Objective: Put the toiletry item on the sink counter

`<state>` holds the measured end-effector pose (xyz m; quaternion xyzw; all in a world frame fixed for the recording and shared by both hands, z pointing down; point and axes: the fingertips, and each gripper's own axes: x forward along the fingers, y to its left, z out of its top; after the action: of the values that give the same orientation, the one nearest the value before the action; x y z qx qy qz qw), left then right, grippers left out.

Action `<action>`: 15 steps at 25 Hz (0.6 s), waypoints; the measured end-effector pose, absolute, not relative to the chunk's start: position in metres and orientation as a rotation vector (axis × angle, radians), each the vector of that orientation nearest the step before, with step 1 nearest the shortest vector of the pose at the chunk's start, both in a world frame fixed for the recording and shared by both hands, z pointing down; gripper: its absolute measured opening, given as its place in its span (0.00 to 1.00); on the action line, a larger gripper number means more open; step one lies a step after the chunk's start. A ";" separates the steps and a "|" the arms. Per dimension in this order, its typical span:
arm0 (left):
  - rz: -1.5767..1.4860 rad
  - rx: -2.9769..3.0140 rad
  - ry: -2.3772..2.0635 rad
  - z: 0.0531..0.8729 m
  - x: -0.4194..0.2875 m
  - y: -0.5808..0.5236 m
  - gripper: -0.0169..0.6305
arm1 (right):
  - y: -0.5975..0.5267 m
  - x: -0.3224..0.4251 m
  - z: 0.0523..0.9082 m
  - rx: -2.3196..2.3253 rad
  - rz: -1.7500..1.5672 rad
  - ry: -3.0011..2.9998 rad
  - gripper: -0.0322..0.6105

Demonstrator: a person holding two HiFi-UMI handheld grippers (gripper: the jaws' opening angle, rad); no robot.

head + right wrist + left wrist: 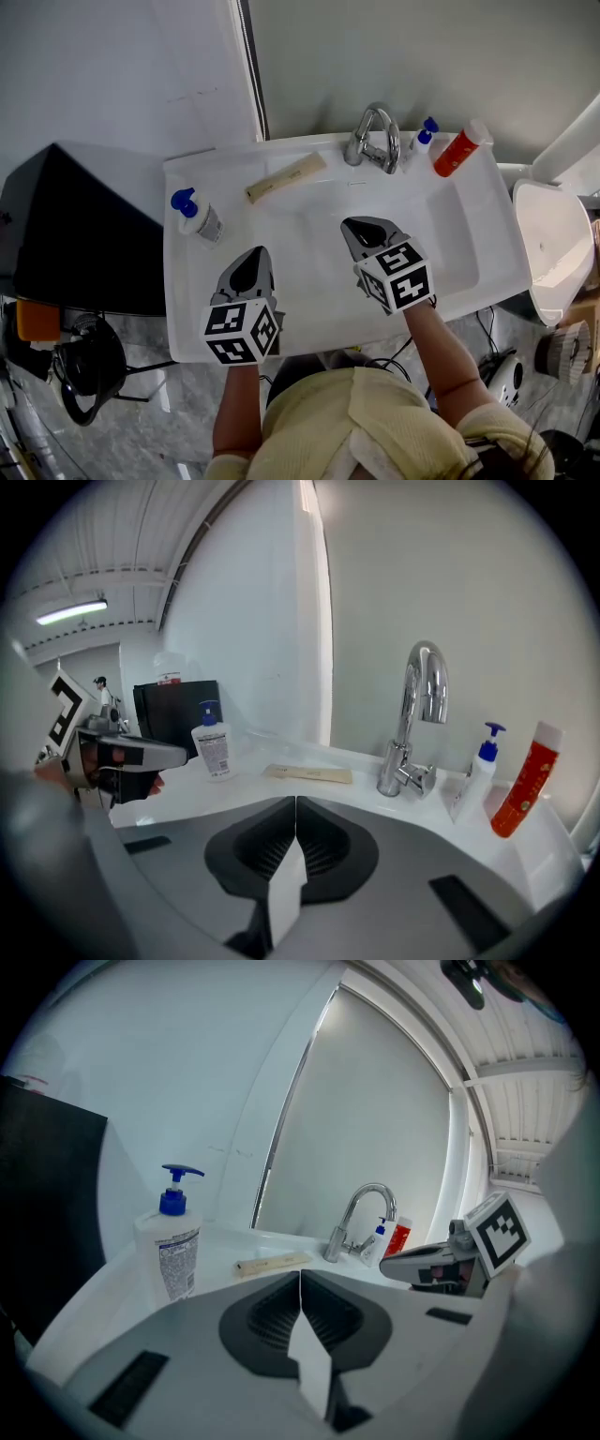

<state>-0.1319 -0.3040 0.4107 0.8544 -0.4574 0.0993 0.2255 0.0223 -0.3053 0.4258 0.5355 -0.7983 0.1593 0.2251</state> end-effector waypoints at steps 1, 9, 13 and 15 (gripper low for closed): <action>0.276 2.358 -1.266 0.410 -0.133 -0.303 0.09 | -0.304 0.022 0.427 1.484 0.459 -2.208 0.09; 0.296 2.351 -1.281 0.412 -0.135 -0.296 0.09 | -0.292 0.019 0.430 1.524 0.621 -2.274 0.09; 0.297 2.360 -1.276 0.411 -0.132 -0.296 0.09 | -0.290 0.021 0.434 1.554 0.691 -2.280 0.09; 0.298 2.361 -1.278 0.410 -0.131 -0.295 0.09 | -0.289 0.021 0.435 1.558 0.730 -2.293 0.09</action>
<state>-0.1307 -0.2954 0.4101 0.8530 -0.4617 0.1078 0.2182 0.0212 -0.2887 0.4349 0.5383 -0.7923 0.2522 0.1370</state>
